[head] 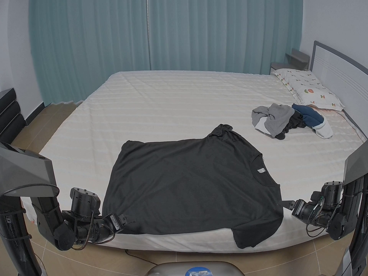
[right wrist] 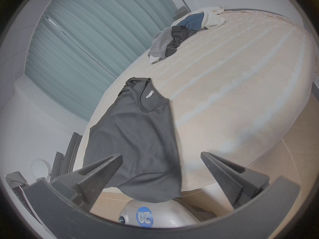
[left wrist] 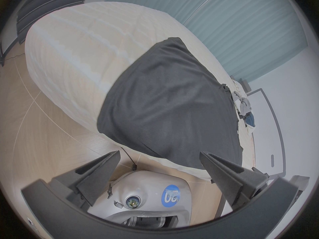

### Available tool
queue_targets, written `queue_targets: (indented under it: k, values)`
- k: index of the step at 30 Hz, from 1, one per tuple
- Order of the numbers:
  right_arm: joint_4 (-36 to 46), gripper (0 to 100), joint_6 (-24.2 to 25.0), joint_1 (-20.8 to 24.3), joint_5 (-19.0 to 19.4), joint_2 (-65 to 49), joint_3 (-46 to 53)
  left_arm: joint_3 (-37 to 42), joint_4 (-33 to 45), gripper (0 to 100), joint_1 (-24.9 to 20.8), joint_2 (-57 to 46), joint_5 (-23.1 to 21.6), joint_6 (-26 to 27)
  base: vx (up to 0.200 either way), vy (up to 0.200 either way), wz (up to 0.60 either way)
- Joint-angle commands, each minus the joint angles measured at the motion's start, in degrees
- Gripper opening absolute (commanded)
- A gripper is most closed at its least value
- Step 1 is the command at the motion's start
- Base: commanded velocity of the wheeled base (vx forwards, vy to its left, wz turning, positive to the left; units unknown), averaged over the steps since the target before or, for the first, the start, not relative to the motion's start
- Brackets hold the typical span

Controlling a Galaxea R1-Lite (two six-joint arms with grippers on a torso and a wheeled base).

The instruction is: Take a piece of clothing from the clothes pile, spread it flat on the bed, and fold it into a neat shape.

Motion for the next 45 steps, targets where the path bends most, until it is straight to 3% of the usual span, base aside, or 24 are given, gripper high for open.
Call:
queue_targets:
  k: [1, 5, 9, 11, 13, 14, 16, 21, 30, 31, 40, 41, 45]
  values:
    - [-0.61, 100, -0.04, 0.17, 0.06, 0.20, 0.30, 0.17, -0.02, 100, 0.01, -0.50, 0.01, 0.00, 0.000, 0.000, 0.00]
    - [-0.61, 100, -0.04, 0.26, 1.47, 0.20, 0.83, 0.61, 0.42, 100, 1.15, -1.73, 0.53, 0.70, 0.000, 0.000, 0.00]
    - [-0.61, 100, -0.12, 0.88, 2.78, 0.64, 1.62, 0.78, 0.60, 100, 5.20, -2.69, 0.18, 2.55, 0.000, 0.000, 0.00]
    - [-0.61, 100, -0.12, 3.34, 2.78, 2.05, 1.35, 2.10, -0.11, 100, 9.50, -2.34, -2.01, 8.35, 0.000, 0.000, 0.00]
    - [-0.69, 100, -0.12, 3.87, 2.61, 2.31, 1.18, 2.28, -0.11, 100, 10.03, -2.25, -3.07, 9.14, 0.000, 0.000, 0.00]
    - [-0.69, 100, -0.04, 5.18, 2.52, 3.01, 0.39, 2.54, -0.11, 100, 11.26, -2.25, -6.67, 10.28, 0.000, 0.000, 0.00]
    - [-0.61, 100, -0.12, 6.24, 1.64, 4.60, -2.07, 1.93, -0.19, 100, 12.84, -2.34, -9.49, 10.28, 0.000, 0.000, 0.00]
    - [-0.52, 100, -0.30, 6.41, -3.54, 7.58, -7.26, 1.14, -2.39, 100, 13.99, -1.46, -11.59, 10.20, 0.000, 0.000, 0.00]
    - [-0.25, 100, -0.48, 6.59, -4.07, 11.45, -12.88, 2.01, -9.25, 100, 13.99, 3.02, -11.51, 9.93, 0.000, 0.000, 0.00]
    - [-0.08, 0, -0.48, 6.59, -4.16, 11.80, -13.50, 2.01, -9.69, 100, 13.99, 3.37, -11.51, 9.93, 0.000, 0.000, 0.00]
    - [2.12, 0, -0.56, 5.89, -4.33, 11.28, -19.56, 1.75, -10.13, 100, 13.99, 3.81, -11.42, 9.85, 0.000, 0.000, 0.00]
    - [6.16, 0, -0.48, 5.36, -5.13, 9.96, -24.31, 1.66, -10.13, 100, 13.99, 4.07, -11.42, 9.93, 0.000, 0.000, 0.00]
    - [9.94, 0, -0.48, 5.27, -6.27, 9.61, -28.62, 1.49, -10.13, 100, 13.99, 4.25, -11.24, 9.93, 0.000, 0.000, 0.00]
